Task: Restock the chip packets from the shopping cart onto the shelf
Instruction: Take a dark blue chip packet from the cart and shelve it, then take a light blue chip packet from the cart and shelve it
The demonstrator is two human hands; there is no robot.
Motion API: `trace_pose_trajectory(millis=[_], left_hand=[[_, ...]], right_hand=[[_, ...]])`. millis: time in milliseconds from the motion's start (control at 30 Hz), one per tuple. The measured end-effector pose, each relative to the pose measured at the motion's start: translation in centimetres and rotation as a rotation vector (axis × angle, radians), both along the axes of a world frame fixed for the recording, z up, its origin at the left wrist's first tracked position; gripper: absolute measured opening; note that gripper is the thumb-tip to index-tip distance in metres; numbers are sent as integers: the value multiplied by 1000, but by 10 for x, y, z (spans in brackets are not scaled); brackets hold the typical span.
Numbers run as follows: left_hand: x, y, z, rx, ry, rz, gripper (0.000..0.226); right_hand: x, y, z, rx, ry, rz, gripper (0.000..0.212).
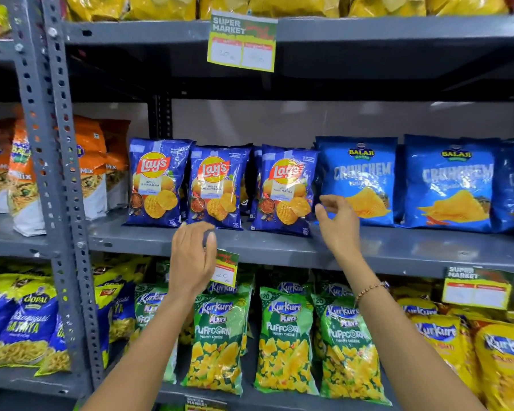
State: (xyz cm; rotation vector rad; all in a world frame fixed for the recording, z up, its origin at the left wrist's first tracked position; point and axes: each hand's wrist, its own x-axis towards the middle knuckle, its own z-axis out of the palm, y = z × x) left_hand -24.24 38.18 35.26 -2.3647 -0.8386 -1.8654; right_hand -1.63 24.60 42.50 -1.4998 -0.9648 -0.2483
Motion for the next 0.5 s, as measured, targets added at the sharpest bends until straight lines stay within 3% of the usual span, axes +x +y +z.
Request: trace_pose_trajectory(millis=[233,500], left_hand=[[112,-107,15,25,45,-436,25],[250,-258,-65,-234,267,-926,22]], right_hand=[[1,-105,-47,122,31,-33,10],[80,-258,-146,85,351,-220,14]])
